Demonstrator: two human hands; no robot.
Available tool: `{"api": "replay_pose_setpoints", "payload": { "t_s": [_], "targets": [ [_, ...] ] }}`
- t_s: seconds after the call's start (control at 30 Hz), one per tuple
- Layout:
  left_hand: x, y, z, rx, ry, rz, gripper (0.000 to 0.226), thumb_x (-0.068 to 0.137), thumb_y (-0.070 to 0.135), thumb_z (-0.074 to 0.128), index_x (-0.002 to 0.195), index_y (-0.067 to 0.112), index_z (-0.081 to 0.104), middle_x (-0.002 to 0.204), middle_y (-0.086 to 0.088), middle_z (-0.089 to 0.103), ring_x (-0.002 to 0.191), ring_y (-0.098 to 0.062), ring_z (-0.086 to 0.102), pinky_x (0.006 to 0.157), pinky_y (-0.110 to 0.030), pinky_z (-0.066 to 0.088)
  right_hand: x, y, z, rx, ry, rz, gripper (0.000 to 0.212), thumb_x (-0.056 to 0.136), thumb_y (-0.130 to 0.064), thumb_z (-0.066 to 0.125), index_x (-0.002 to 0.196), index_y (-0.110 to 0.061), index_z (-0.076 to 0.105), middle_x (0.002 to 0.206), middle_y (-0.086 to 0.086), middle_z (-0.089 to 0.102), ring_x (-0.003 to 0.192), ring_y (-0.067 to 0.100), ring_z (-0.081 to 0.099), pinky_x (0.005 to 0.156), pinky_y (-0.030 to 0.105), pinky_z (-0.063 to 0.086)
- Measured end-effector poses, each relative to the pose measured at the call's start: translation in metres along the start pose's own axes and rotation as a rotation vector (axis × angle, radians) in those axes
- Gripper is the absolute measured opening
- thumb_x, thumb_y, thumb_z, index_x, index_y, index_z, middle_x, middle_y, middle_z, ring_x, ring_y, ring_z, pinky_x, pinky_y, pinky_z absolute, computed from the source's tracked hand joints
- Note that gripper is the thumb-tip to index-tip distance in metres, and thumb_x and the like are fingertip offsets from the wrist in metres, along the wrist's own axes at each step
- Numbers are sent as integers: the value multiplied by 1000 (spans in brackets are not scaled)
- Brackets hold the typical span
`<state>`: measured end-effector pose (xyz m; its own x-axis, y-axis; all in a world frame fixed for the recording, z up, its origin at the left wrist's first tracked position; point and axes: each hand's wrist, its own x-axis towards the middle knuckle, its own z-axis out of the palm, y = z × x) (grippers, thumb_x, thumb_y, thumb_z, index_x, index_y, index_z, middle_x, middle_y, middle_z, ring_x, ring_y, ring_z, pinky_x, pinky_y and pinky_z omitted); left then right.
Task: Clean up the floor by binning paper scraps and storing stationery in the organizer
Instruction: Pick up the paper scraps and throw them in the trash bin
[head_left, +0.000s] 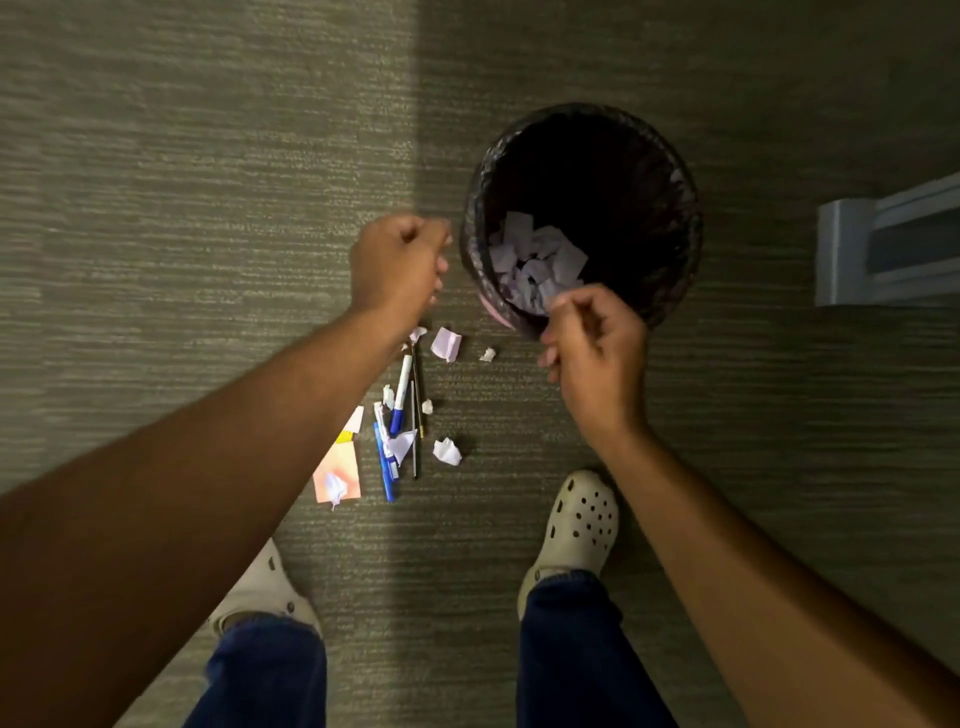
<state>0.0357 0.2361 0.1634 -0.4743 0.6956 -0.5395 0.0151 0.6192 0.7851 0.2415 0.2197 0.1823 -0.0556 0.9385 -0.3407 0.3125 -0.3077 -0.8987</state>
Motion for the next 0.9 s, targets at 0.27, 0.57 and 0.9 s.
{"api": "replay_pose_setpoints", "payload": {
  "t_s": [0.27, 0.57, 0.9],
  "targets": [
    [22, -150, -67, 472, -10, -280, 25, 83, 36, 79, 100, 18, 78, 109, -10, 76, 103, -28, 71, 83, -29, 50, -6, 121, 81, -625, -350, 86, 26, 92, -19, 67, 118, -20, 67, 116, 4, 70, 101, 22, 69, 87, 45, 60],
    [62, -255, -54, 745, -107, -178, 89, 79, 56, 80, 155, 36, 37, 159, -17, 31, 137, -35, 50, 110, -39, 45, 80, 207, 161, -828, -145, 445, 87, 87, -58, 70, 159, -29, 31, 170, 17, 6, 157, 40, 8, 127, 49, 25],
    [95, -269, -15, 928, 35, -82, 63, 78, 55, 82, 129, 28, 59, 138, -16, 45, 123, -39, 50, 108, -45, 42, 72, 239, 168, -714, -189, -14, 30, 82, 12, 60, 107, -3, 67, 115, 12, 66, 110, 30, 60, 91, 38, 51]
  ]
}}
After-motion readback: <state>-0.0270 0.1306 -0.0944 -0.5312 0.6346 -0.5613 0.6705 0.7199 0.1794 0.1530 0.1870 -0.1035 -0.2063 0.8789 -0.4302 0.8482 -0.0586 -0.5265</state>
